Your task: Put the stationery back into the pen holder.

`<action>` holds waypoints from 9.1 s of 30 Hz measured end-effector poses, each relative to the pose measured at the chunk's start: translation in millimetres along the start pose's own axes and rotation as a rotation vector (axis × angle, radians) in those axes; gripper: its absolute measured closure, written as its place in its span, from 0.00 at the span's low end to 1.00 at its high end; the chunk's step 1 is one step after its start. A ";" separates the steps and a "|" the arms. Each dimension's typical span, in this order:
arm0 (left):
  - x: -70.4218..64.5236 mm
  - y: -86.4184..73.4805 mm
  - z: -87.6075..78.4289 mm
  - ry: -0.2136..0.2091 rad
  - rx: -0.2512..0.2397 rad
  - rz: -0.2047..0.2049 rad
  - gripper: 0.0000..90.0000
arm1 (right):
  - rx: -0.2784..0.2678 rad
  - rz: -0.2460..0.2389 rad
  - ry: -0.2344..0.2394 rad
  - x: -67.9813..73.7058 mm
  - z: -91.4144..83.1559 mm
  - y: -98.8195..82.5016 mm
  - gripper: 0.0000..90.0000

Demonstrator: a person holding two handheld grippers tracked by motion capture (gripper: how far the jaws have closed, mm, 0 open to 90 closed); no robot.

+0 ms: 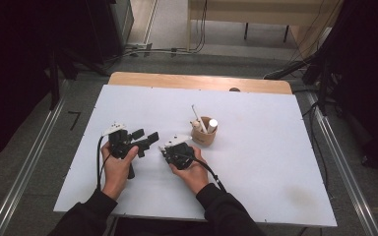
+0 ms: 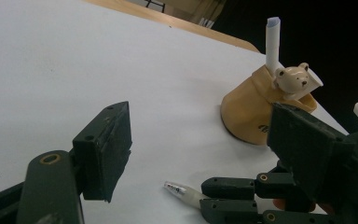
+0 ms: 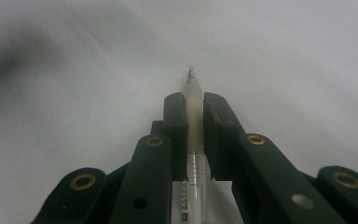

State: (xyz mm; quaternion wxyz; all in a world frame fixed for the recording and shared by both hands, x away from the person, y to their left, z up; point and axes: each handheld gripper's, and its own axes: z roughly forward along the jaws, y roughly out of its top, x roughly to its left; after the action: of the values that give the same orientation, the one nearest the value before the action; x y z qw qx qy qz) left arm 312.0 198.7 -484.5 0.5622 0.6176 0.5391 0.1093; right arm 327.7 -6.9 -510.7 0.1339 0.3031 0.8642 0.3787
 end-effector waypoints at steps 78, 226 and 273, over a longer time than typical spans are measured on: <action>-100.9 -30.1 64.0 -0.346 0.183 -0.005 0.45 | -0.279 0.230 0.015 -67.2 -117.0 -20.9 0.87; -82.4 43.3 105.1 -0.260 -0.032 -0.032 0.89 | -0.174 0.292 -0.045 -96.0 -135.9 -72.4 0.15; -91.9 41.0 99.7 -0.199 -0.014 0.078 0.41 | -0.201 0.329 -0.064 -98.8 -137.9 -74.2 0.14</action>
State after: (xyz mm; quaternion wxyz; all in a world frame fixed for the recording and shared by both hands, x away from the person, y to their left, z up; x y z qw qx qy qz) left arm 371.8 77.4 -442.2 0.6127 0.6417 0.4555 0.0729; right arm 309.8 -187.1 -471.7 0.1270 0.4372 0.7561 0.4701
